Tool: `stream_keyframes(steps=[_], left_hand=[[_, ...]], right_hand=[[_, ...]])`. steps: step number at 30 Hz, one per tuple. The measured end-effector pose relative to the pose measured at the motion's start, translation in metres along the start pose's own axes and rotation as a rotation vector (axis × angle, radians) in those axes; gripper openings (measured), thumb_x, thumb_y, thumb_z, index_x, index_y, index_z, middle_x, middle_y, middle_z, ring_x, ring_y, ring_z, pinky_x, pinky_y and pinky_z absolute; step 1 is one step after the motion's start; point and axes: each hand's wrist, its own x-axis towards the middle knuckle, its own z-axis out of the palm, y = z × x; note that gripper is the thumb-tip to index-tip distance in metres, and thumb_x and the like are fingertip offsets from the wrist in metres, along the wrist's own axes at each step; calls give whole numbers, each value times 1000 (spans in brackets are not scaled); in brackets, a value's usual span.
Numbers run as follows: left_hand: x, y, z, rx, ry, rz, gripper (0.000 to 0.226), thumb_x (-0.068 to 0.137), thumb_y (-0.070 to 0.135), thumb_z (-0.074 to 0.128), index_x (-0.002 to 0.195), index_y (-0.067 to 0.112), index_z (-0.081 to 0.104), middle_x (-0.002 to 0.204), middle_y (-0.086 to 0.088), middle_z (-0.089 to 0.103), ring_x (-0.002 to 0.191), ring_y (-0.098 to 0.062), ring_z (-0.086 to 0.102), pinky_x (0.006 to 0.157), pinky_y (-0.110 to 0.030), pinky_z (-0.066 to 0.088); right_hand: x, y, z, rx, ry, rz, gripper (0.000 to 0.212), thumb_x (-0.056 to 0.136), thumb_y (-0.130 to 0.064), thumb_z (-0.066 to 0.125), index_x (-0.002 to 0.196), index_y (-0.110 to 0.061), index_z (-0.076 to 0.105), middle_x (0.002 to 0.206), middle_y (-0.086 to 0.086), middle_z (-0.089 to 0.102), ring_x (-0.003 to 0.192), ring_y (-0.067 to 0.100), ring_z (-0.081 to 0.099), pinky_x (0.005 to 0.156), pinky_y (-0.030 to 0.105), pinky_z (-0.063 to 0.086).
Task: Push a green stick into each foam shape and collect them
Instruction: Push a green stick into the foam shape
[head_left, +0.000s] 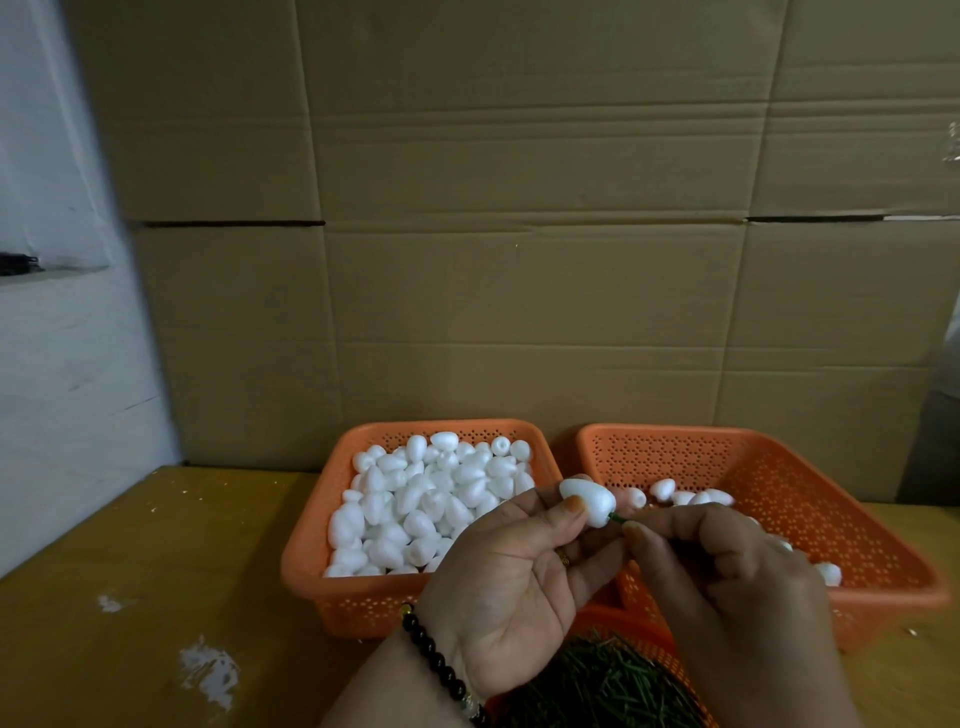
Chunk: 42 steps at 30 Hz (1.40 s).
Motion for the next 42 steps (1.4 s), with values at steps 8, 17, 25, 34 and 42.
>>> stream_keyframes(steps=[8,17,25,34,42], left_hand=[[-1,-2,1,-21,2,-5,17,73,-4,67,88,-4,73,103,-25,69,89,-27,71,71,-34,59],[0,-6,1,-38,22,-6,15,78,-5,61,88,-7,72,105,-27,68,90,-29,71,71,-34,58],[1,-6,1,-45,20,-17,15,77,-4,63,88,-7,72,108,-27,68,91,-31,71,70,-34,59],[1,-7,0,-30,13,-12,15,80,-2,61,87,-5,74,107,-26,68,90,-28,71,71,-33,58],[2,-7,0,-20,14,-3,16,80,-2,59,86,-5,74,107,-25,69,90,-27,71,72,-32,58]], right_hand=[[0,0,1,-3,17,25,3,71,-18,69,73,-19,70,70,-20,58,78,-10,57,66,-7,34],[-1,1,1,0,2,46,4,72,-18,67,71,-17,70,66,-12,64,74,-6,59,63,-5,36],[-1,1,1,28,-9,44,3,73,-18,67,73,-19,70,67,-13,64,71,-5,59,61,-4,37],[0,0,1,32,4,32,3,72,-16,67,72,-18,70,67,-13,63,73,-10,58,61,-5,36],[-1,1,2,41,8,51,3,72,-17,67,72,-18,70,69,-16,63,74,-9,59,62,-4,37]])
